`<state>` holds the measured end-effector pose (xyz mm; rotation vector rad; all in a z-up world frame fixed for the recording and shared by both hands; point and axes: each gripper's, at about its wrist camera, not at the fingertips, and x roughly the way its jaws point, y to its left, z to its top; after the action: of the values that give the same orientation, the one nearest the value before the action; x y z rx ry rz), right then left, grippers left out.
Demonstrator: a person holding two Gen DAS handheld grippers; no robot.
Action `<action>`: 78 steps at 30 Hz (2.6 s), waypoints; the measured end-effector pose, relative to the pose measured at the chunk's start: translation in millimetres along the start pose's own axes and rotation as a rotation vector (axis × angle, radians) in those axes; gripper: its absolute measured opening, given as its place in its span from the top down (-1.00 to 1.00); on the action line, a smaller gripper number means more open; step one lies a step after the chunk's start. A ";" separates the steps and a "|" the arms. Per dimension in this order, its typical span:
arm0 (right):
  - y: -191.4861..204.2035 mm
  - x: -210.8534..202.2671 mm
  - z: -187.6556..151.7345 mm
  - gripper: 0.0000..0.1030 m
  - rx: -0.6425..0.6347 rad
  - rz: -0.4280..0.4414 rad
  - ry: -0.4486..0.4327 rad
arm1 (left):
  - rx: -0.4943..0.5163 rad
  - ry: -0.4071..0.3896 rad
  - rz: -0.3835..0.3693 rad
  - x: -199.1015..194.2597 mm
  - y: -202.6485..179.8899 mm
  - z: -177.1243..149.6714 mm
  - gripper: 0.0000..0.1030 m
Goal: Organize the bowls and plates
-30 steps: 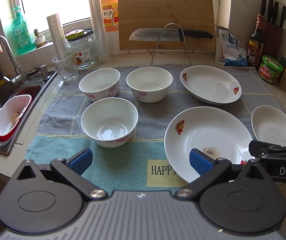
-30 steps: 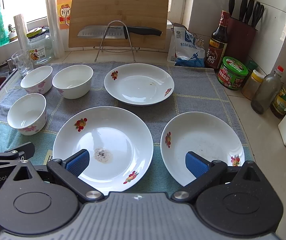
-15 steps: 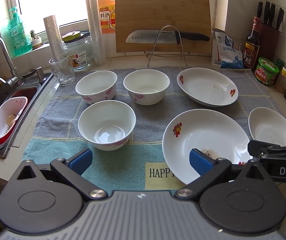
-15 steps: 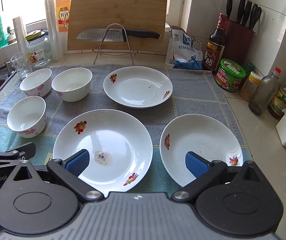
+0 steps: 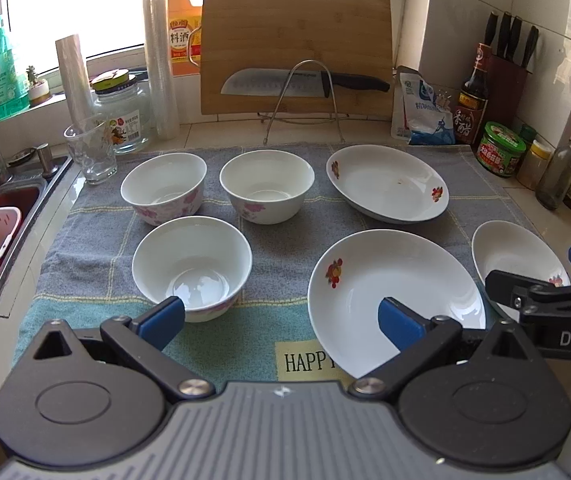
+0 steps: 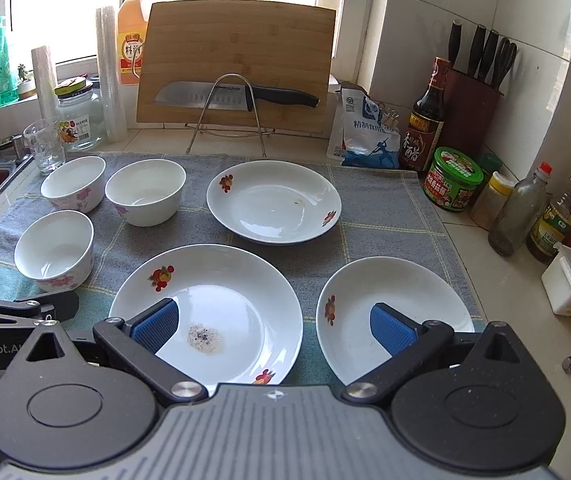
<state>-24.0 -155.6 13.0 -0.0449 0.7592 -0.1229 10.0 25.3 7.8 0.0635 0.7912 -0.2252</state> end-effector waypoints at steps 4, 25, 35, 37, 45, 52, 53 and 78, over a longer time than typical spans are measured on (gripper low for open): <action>-3.3 -3.1 -3.2 -1.00 0.014 -0.007 -0.020 | 0.021 -0.022 -0.065 2.0 2.5 0.8 -0.98; -90.2 9.9 -66.9 -1.00 0.073 -0.125 0.034 | 0.186 -0.011 -0.318 43.9 -50.4 23.2 -0.98; -124.8 54.8 -89.6 -1.00 0.044 -0.015 0.081 | 0.292 0.025 -0.384 70.4 -107.9 43.0 -0.98; -129.3 62.1 -91.0 -1.00 0.027 -0.004 0.087 | 0.313 0.029 -0.390 74.9 -121.1 47.2 -0.98; -147.1 83.3 -95.7 -1.00 0.004 0.063 0.086 | 0.423 0.047 -0.400 93.1 -165.2 56.0 -0.98; -154.1 91.7 -96.8 -1.00 -0.037 0.117 0.076 | 0.482 0.089 -0.438 116.2 -191.0 66.6 -0.98; -154.9 91.8 -97.6 -1.00 -0.040 0.124 0.071 | 0.494 0.104 -0.446 120.3 -194.3 67.8 -0.98; -163.2 87.7 -115.8 -1.00 -0.084 0.182 -0.086 | 0.700 0.433 -0.649 206.1 -247.3 91.1 -0.56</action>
<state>-56.3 -328.1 -117.0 -0.0600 0.6788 0.0839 158.3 -264.9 -67.9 0.5333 1.1160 -1.1288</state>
